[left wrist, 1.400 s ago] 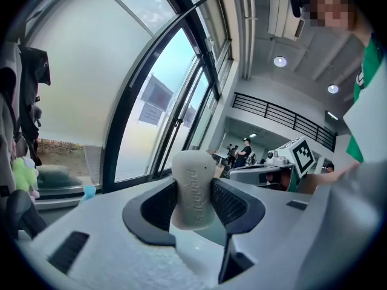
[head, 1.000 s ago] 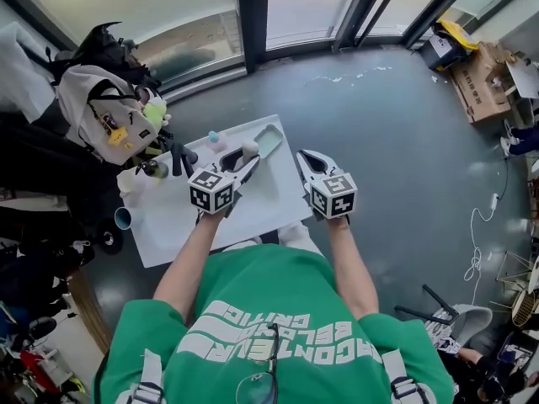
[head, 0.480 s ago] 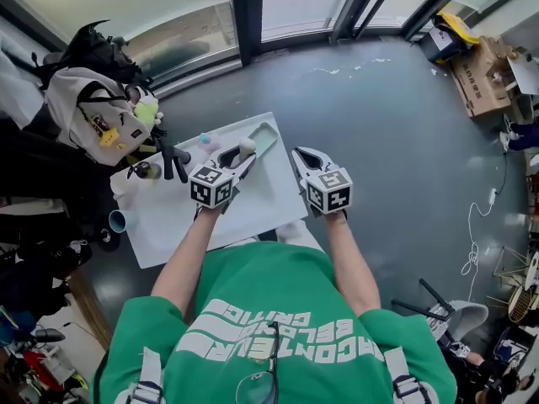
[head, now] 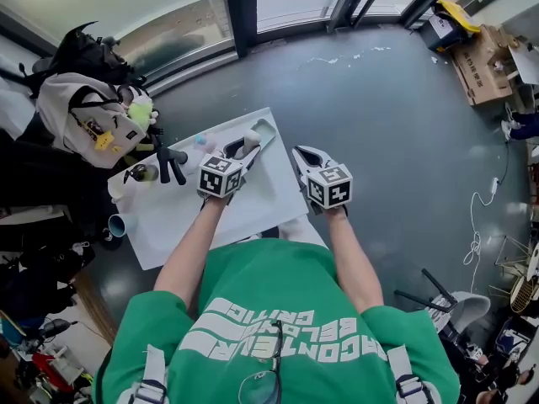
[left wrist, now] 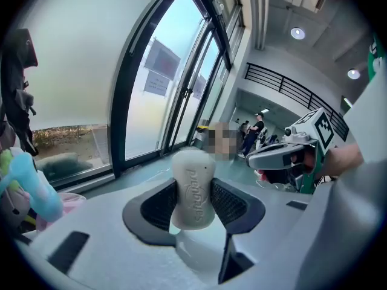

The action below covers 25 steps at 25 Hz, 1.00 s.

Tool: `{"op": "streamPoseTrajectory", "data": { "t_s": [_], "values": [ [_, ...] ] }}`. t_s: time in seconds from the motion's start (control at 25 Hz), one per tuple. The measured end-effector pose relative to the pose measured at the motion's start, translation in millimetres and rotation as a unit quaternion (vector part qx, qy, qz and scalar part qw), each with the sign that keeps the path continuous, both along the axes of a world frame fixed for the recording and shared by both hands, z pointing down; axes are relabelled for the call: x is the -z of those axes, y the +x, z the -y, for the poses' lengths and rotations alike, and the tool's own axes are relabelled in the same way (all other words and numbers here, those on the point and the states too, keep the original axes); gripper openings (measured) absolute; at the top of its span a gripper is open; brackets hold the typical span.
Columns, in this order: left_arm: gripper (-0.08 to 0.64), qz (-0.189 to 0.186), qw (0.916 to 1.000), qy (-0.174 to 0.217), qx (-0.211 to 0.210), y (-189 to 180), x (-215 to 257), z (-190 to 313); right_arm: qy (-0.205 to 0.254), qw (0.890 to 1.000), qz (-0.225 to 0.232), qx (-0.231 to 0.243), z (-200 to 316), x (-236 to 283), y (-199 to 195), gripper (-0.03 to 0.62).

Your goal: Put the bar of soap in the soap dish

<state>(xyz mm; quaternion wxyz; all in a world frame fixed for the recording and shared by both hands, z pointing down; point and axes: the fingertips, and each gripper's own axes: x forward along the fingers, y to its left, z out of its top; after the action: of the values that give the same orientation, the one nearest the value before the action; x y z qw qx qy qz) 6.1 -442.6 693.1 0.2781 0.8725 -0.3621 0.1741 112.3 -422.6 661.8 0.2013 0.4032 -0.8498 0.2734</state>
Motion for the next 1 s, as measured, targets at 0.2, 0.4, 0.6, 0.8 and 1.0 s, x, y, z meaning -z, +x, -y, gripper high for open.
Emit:
{"op": "streamPoseTrajectory", "data": {
  "t_s": [0.2, 0.4, 0.6, 0.8, 1.0],
  "values": [
    [0.183, 0.019, 0.9997, -0.015, -0.007, 5.3, -19.7, 9.3, -0.016, 1.0, -0.003, -0.004, 2.3, -12.9, 5.0, 0.015],
    [0.183, 0.042, 0.9988, -0.024, -0.008, 9.1, -39.6, 19.0, -0.032, 0.999, -0.002, -0.006, 0.6, -26.2, 8.3, 0.015],
    [0.183, 0.06, 0.9974, -0.038, -0.01, 12.3, -58.5, 23.9, -0.043, 0.999, 0.0, -0.008, 4.2, -38.0, 8.0, 0.015],
    [0.183, 0.074, 0.9962, -0.044, -0.01, 14.1, -72.7, 29.8, -0.05, 0.999, 0.005, -0.01, 9.4, -43.5, 6.1, 0.015],
    [0.183, 0.079, 0.9954, -0.053, -0.008, 14.6, -87.2, 37.4, -0.059, 0.998, 0.007, -0.012, 14.7, -52.1, 5.3, 0.015]
  ]
}}
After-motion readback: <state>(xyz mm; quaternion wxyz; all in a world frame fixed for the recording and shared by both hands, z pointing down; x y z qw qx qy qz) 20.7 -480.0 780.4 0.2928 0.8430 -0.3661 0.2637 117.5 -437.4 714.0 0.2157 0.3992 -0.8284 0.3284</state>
